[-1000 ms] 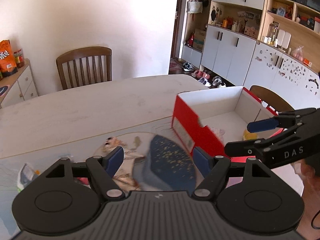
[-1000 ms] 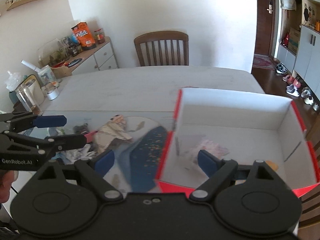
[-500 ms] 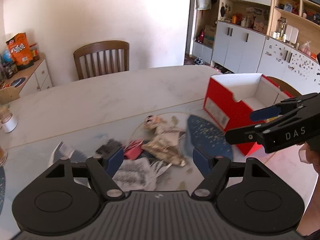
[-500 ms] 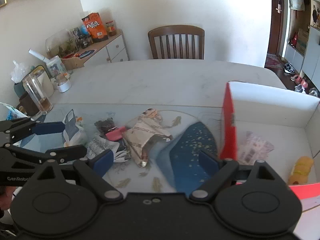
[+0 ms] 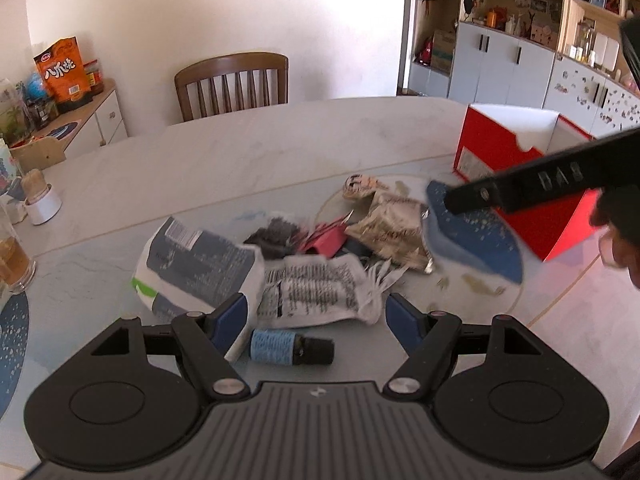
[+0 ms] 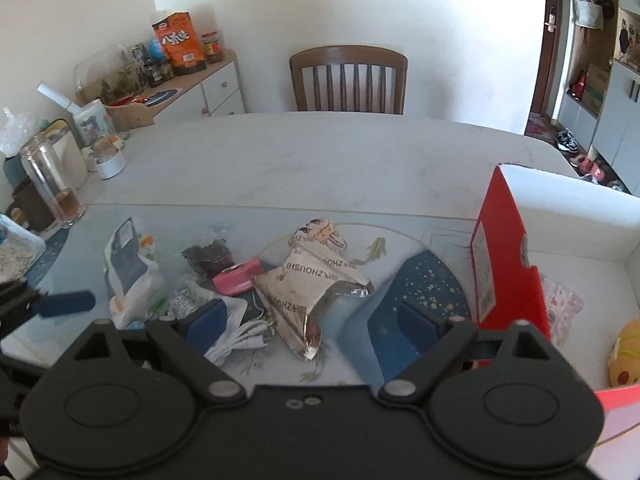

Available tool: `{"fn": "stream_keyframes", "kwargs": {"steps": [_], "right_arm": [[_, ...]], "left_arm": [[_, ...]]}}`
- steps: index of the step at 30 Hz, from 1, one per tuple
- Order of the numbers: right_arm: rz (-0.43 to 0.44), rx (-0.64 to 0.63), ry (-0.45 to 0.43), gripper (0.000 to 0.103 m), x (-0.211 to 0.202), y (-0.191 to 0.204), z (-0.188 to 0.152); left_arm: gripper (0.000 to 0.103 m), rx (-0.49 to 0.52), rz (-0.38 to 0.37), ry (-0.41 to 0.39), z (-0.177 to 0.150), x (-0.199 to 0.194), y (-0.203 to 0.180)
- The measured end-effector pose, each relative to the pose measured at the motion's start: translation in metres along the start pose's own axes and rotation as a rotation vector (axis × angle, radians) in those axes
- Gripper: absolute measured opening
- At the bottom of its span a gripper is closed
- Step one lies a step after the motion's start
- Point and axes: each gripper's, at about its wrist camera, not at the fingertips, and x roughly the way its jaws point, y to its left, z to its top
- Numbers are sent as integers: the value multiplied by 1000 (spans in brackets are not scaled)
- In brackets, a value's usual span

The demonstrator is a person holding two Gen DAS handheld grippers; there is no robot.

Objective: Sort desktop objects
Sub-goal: 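Move both tools back over the pile on the table, then grasp the blue-labelled bottle with the left tool while the right tool grasps the ZHOUSHI foil pouch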

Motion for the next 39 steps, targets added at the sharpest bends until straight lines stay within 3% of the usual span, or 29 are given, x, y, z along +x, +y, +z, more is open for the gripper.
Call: {"fn": "stream_keyframes", "kwargs": {"steps": [9,20,27,39], "right_arm": [[-93,36,0,92,36,9,13],[-173,146,30,92,79,17,31],[-219,201,87,88,105,14,31],[-201,259,166,76,123,2,23]], "left_arm": [[76,4,31,50,-17,24,7],[76,16,16,92,-26,44,11],[76,20,6,108,-28,51,9],[75,15,-1,120,-28,58,11]]}}
